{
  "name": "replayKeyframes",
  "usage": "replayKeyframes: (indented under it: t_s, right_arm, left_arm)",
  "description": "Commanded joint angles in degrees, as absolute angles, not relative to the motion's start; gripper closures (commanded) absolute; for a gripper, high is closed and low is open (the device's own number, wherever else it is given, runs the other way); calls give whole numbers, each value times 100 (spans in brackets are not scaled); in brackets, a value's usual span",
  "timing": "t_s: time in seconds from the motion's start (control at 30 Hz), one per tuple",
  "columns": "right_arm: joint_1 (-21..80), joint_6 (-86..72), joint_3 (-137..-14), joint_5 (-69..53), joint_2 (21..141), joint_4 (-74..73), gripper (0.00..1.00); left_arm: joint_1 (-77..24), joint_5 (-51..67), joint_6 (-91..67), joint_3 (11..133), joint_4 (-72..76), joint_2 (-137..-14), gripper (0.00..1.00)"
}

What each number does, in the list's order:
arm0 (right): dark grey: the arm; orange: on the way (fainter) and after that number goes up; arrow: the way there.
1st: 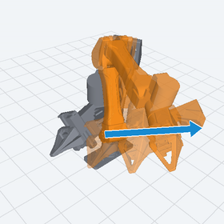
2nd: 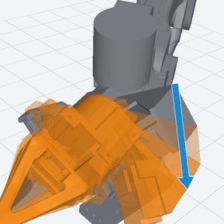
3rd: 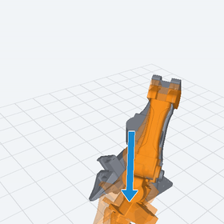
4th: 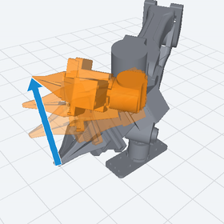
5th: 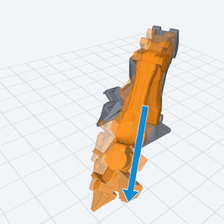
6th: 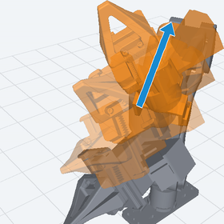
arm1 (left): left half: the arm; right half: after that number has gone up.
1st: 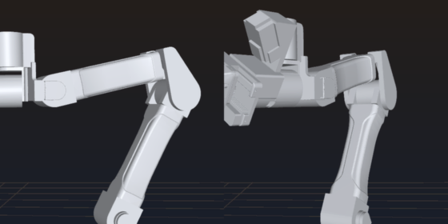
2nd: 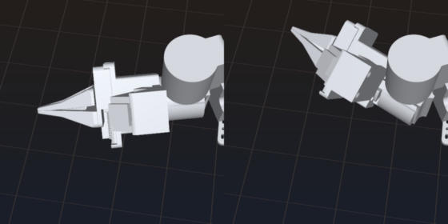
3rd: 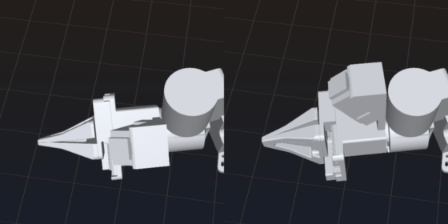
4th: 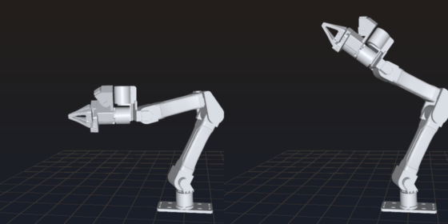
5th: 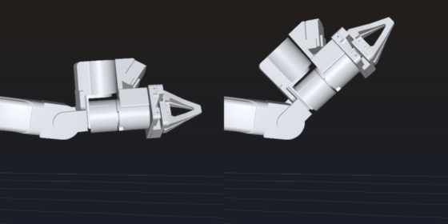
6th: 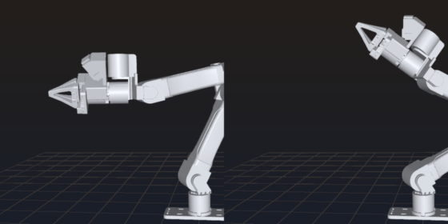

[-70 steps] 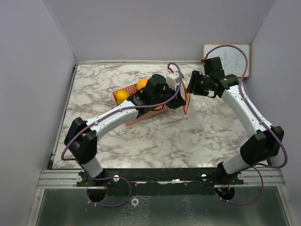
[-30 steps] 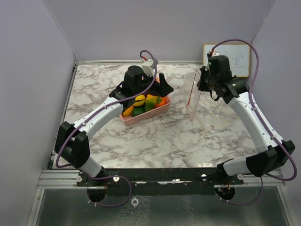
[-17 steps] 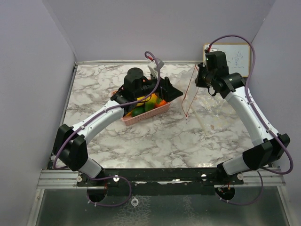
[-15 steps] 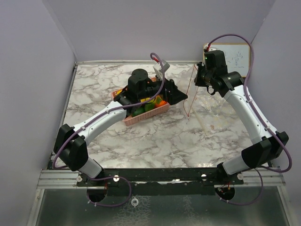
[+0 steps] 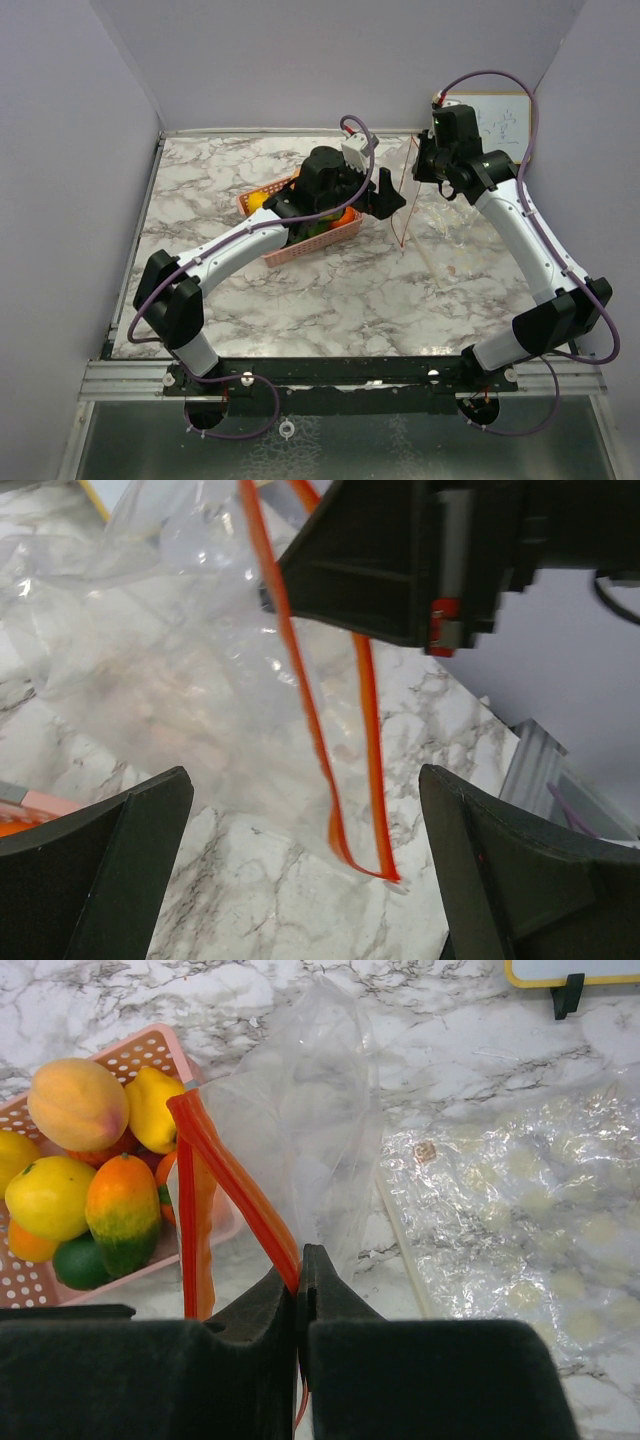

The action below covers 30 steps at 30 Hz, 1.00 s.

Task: Place the food in the zip-top bag and seal the zipper
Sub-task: Open the zipper of the food storage bag.

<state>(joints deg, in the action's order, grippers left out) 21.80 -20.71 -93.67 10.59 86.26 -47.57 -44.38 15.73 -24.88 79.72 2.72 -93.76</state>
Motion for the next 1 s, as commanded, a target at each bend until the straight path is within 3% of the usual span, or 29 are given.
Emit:
replayKeyframes:
  t_s: [0.0, 0.23, 0.47, 0.5, 0.53, 0.63, 0.67, 0.97]
  right_arm:
    - [2239, -2124, -9595, 1007, 8558, -4818, 98]
    - [2264, -2278, -9534, 990, 8486, -4936, 98]
    - [2281, -2422, -9741, 1029, 8501, -5180, 98]
    - [2283, -2417, -9803, 1036, 8514, -5230, 98]
    - [2285, -2398, -9875, 1061, 8524, -5300, 98]
    - [2285, -2359, -10044, 1221, 8529, -5537, 98]
    - [2285, -2335, -10073, 1271, 8521, -5597, 98]
    - [2283, -2038, -9714, 2306, 8288, -6190, 98]
  left_arm:
    - [-4511, 964, -2418, 8280, 87, -9603, 1]
    - [-4636, 839, -2544, 8617, 3, -10001, 7]
    - [-4780, 338, -2464, 8723, -382, -10173, 20]
    - [-4783, 253, -2434, 8719, -470, -10182, 26]
    - [-4782, 183, -2388, 8716, -542, -10185, 39]
    - [-4787, -203, -2250, 8770, -820, -10174, 92]
    - [-4782, -347, -2198, 8804, -923, -10159, 100]
    - [-4559, -1781, -1536, 9530, -2149, -9755, 100]
